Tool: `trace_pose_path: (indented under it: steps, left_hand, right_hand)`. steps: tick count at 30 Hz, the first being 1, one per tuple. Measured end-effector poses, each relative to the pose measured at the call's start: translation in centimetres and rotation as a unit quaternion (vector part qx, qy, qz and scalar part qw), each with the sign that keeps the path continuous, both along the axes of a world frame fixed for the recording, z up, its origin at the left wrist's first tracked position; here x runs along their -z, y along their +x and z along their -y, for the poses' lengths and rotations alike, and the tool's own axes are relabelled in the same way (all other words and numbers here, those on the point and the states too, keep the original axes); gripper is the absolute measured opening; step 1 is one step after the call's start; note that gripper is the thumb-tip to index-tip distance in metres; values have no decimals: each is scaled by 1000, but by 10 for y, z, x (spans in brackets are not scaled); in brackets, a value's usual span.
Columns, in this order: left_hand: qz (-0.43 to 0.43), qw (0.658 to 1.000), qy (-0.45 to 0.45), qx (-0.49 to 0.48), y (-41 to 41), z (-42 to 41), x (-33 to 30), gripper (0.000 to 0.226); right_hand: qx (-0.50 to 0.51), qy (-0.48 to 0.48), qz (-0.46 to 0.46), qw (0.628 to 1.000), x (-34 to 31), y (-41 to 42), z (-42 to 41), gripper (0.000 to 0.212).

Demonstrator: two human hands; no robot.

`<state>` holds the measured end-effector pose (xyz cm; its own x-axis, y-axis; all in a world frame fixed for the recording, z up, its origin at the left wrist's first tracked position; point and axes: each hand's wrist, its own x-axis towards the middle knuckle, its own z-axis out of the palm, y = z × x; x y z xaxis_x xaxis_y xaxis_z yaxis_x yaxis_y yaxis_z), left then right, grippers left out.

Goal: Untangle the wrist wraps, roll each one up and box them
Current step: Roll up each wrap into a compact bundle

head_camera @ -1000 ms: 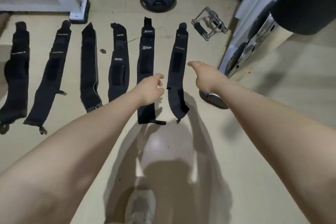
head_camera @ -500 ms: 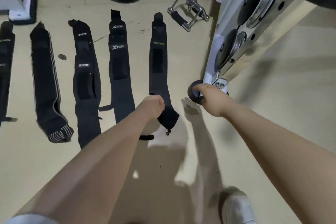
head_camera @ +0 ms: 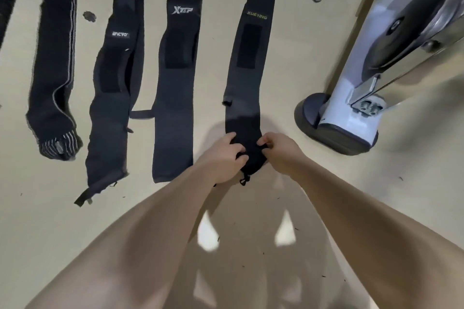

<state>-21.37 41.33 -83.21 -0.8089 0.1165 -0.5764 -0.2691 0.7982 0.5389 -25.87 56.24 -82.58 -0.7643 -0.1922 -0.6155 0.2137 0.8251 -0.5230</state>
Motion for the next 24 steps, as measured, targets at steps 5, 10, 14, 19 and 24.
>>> trace_pose_path:
  steps: [5,10,14,19,24]
  left_hand:
    - [-31,999,21,-15,11,-3,16,32]
    - [-29,999,36,-13,10,-15,15,33]
    - [-16,991,-32,128,18,-23,6,64]
    - [-88,966,-113,214,28,-26,2,30]
    - [-39,984,-41,169,32,-21,7,32]
  right_hand:
    - [62,-29,47,997,5,-4,-5,14]
    - [117,-59,144,981,-2,4,-19,27]
    - [140,-34,208,968,-8,13,-28,35]
    - [147,-21,215,965,-12,19,-36,28]
    - [87,14,157,984,-15,25,-36,32]
